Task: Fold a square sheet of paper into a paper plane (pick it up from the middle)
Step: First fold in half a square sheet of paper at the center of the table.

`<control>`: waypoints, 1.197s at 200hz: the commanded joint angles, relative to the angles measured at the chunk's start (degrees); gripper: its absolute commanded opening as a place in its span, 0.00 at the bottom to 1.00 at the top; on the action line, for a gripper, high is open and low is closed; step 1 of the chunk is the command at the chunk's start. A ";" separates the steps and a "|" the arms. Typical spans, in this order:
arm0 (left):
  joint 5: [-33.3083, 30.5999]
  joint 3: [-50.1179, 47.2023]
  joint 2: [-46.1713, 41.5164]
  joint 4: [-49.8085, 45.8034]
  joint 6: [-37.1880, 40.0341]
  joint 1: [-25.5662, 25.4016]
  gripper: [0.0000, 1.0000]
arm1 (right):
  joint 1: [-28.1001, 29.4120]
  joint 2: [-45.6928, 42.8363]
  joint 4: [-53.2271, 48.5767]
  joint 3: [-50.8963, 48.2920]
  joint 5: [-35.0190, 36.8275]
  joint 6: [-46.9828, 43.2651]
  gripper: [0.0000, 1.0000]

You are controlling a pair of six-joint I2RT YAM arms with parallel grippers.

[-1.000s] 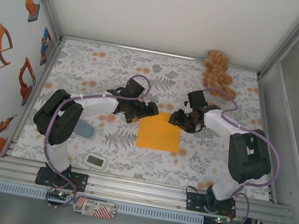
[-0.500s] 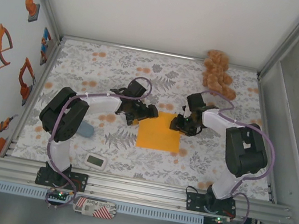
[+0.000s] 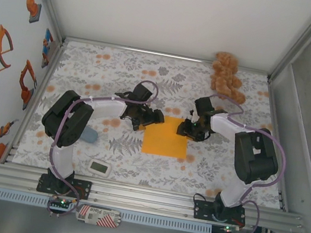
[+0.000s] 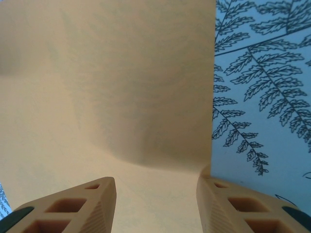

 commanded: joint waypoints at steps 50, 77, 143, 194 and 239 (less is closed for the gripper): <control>1.04 -0.84 1.87 0.95 -0.74 -0.06 0.93 | -0.30 2.97 4.64 -2.56 -4.87 2.27 0.49; 1.77 -3.43 0.57 5.13 -2.43 0.34 0.95 | -0.30 3.95 8.11 -2.68 -8.29 4.41 0.49; 1.78 -8.01 -3.58 10.62 -3.42 1.23 0.96 | 0.39 6.26 14.12 -1.77 -13.71 7.96 0.45; 0.96 -6.84 -3.16 6.79 -0.48 1.02 0.97 | 2.20 8.55 17.85 -0.30 -16.30 10.75 0.43; -1.84 -4.50 -2.33 0.86 4.00 0.45 0.95 | 2.88 9.60 19.68 0.11 -17.79 12.14 0.43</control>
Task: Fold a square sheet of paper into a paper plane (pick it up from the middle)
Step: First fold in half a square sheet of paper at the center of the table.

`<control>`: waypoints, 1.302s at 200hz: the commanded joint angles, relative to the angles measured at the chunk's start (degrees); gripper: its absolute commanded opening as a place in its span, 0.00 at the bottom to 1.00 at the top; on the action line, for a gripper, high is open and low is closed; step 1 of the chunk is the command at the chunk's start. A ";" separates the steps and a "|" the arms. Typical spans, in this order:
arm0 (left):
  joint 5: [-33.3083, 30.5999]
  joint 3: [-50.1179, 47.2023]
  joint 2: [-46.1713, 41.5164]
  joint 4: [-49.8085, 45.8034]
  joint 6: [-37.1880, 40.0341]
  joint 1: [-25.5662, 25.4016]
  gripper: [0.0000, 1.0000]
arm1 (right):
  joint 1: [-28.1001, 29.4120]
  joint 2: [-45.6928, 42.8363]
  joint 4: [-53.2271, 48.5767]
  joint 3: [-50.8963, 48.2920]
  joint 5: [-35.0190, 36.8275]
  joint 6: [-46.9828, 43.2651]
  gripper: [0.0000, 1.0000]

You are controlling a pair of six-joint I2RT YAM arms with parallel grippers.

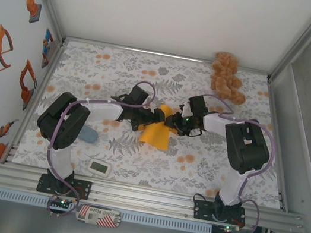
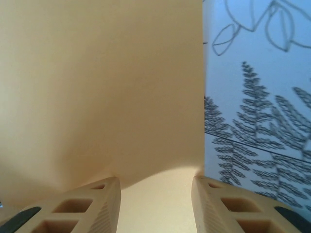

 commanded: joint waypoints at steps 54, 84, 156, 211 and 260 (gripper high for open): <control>-3.27 2.74 2.00 -8.74 5.42 -0.19 0.79 | 0.62 1.26 -0.56 -1.09 0.18 1.39 0.42; -4.31 2.88 1.72 -8.88 6.75 -0.19 0.60 | 0.25 -0.82 -0.11 -1.69 1.18 1.54 0.41; 1.36 1.17 -6.24 -2.77 12.13 3.89 0.36 | -5.45 -12.63 17.13 -9.83 -0.91 9.06 0.49; 15.84 3.00 -13.26 2.26 13.63 8.32 0.35 | -7.13 -13.02 23.34 -5.40 -10.49 9.12 0.66; 21.11 6.28 -14.70 4.13 11.39 9.85 0.36 | -7.14 -9.49 30.32 1.19 -16.42 11.55 0.83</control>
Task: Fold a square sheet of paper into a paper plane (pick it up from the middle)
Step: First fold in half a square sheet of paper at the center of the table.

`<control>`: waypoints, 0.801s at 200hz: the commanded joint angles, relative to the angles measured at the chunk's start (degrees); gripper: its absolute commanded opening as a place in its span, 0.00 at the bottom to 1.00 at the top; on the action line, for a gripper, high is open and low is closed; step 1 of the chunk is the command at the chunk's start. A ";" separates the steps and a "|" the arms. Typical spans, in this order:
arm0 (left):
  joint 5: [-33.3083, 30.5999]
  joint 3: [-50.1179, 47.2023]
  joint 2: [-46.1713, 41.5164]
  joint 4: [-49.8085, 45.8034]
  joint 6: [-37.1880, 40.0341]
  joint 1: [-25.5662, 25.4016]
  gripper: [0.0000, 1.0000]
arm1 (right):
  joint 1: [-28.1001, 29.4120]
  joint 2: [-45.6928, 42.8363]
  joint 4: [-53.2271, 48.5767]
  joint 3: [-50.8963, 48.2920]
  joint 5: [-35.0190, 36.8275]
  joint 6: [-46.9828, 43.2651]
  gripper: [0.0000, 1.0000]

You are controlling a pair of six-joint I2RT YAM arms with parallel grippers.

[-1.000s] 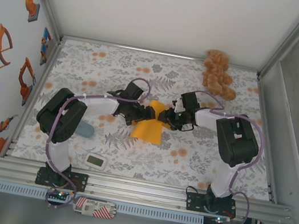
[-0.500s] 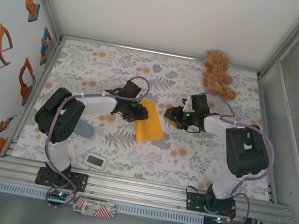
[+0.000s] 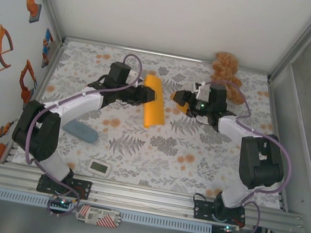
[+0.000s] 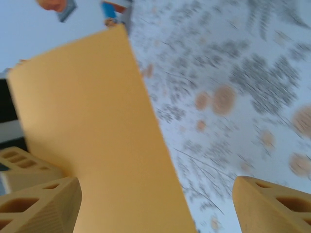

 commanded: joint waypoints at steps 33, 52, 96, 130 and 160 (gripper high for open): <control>8.62 2.35 -2.17 6.77 -4.06 1.76 0.35 | -0.07 6.00 16.72 5.18 -8.12 9.32 0.84; 10.84 2.35 -2.18 9.17 -5.86 2.34 0.35 | 0.33 7.80 20.09 6.56 -9.12 11.96 0.84; 14.19 2.98 -2.10 11.23 -6.62 2.69 0.35 | 2.15 10.39 24.71 9.93 -10.75 15.74 0.84; 15.23 3.04 -1.41 10.42 -6.75 3.63 0.35 | 2.41 10.72 25.19 11.36 -12.01 17.32 0.84; 15.32 2.82 -1.43 6.54 -4.29 4.28 0.35 | 2.38 9.59 25.19 11.15 -13.56 17.12 0.79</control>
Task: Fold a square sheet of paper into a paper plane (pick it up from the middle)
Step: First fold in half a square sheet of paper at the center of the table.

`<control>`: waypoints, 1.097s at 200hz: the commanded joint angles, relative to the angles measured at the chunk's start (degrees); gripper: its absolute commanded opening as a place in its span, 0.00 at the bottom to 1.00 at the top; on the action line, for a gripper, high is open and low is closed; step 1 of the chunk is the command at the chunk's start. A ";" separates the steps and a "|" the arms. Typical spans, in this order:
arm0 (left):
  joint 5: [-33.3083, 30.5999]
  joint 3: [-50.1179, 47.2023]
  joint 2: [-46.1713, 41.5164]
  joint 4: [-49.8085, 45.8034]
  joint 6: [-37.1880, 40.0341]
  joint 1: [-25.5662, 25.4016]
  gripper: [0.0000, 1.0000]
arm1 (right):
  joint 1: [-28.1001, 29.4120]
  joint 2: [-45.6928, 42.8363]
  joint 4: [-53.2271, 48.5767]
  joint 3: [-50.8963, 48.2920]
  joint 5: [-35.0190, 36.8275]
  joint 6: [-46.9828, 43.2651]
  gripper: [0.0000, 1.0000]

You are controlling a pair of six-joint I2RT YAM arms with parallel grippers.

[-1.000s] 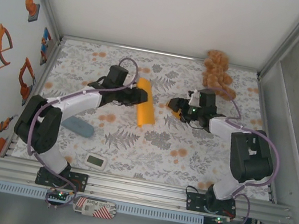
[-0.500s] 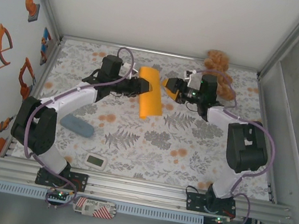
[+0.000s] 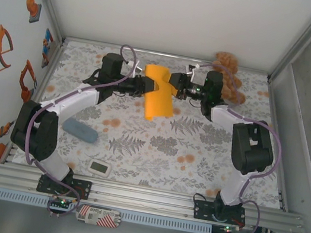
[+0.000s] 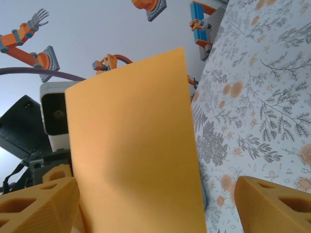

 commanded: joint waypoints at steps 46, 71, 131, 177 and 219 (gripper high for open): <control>1.66 1.57 -0.89 -8.22 5.64 1.68 0.35 | -0.05 -1.70 2.07 -0.02 -2.99 0.23 0.60; 0.83 1.71 -0.90 -9.94 6.80 2.20 0.35 | -0.15 -2.08 -0.83 -0.11 -1.96 -1.62 0.48; 0.37 2.16 0.37 -10.81 6.93 2.45 0.34 | -0.16 -6.49 -20.58 1.38 0.16 -16.41 0.27; 0.11 2.54 0.93 -10.16 6.05 2.51 0.39 | -0.03 -8.79 -21.88 0.83 -0.31 -17.41 0.00; -8.84 0.50 -0.80 -14.72 6.95 3.84 0.78 | -0.32 -11.80 -31.26 1.68 6.62 -20.45 0.00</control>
